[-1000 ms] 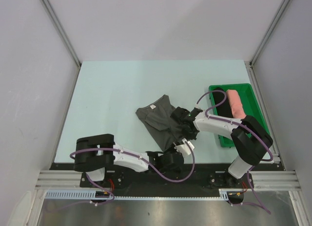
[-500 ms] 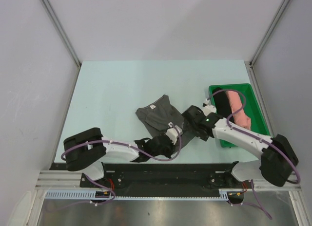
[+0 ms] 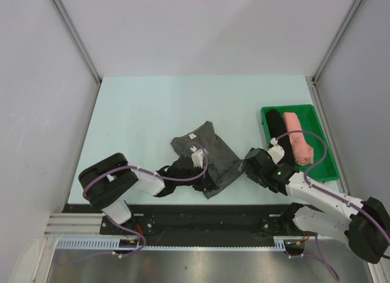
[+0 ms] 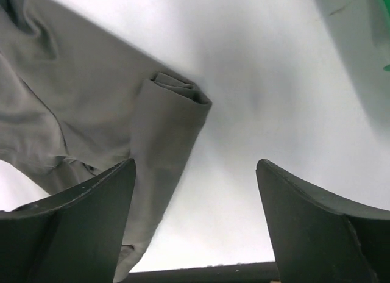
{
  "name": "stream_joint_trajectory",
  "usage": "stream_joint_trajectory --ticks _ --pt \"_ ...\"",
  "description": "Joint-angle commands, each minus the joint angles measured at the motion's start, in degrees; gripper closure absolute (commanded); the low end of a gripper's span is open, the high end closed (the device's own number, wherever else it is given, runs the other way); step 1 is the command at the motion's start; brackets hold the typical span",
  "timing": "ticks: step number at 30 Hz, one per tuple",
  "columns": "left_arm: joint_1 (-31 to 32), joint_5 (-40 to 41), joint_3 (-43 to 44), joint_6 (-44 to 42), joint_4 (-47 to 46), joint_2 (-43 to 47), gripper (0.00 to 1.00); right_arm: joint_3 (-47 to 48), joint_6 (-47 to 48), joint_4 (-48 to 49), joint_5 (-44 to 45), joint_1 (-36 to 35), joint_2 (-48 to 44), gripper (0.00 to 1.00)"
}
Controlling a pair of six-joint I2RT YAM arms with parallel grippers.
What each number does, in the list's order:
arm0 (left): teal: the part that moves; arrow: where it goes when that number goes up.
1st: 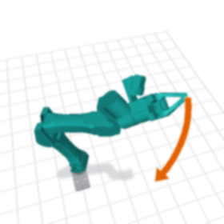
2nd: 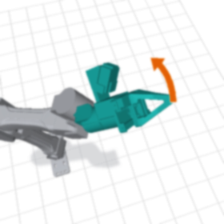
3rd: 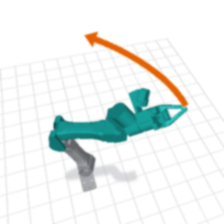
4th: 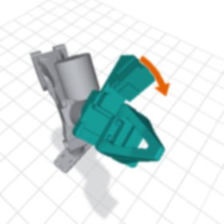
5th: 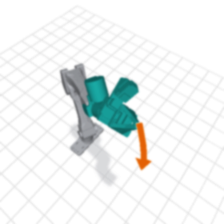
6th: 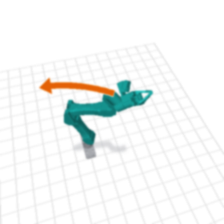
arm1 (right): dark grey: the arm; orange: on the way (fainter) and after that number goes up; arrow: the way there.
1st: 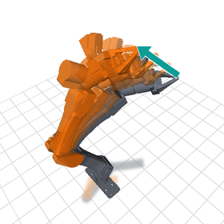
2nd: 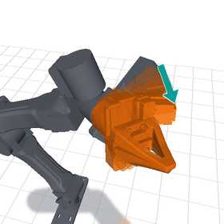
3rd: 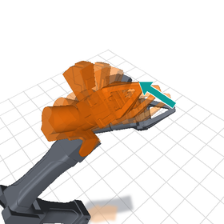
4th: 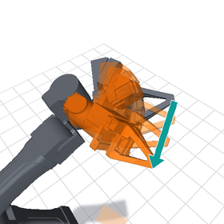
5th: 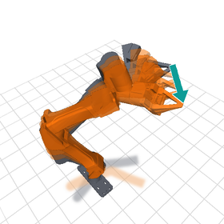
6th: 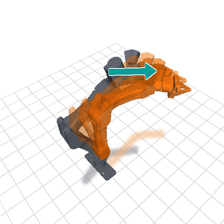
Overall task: Roll the t-shirts
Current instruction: Roll the T-shirt to the center of the board.
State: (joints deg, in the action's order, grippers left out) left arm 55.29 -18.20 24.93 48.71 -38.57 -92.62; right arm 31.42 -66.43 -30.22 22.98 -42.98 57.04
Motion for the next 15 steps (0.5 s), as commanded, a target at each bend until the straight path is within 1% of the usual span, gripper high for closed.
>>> stream_joint_trajectory --ticks 1,3,9,15 --pt "-2.46 -6.76 -0.93 7.27 -0.99 -1.16 1.0 -2.5 -1.42 8.76 -0.04 0.0 -1.49 0.18" --pt "-3.6 -8.16 -0.85 7.98 -0.46 -1.51 1.0 -3.47 -1.33 10.96 -0.48 -0.08 -1.93 0.23" --pt "-5.89 -10.89 0.73 8.33 2.97 -2.39 1.0 -3.56 -1.07 15.61 -0.57 -0.61 0.97 0.24" --pt "-7.12 -11.95 2.4 7.02 5.69 -2.74 1.0 -3.03 -2.12 17.74 -1.19 -0.88 7.03 0.27"
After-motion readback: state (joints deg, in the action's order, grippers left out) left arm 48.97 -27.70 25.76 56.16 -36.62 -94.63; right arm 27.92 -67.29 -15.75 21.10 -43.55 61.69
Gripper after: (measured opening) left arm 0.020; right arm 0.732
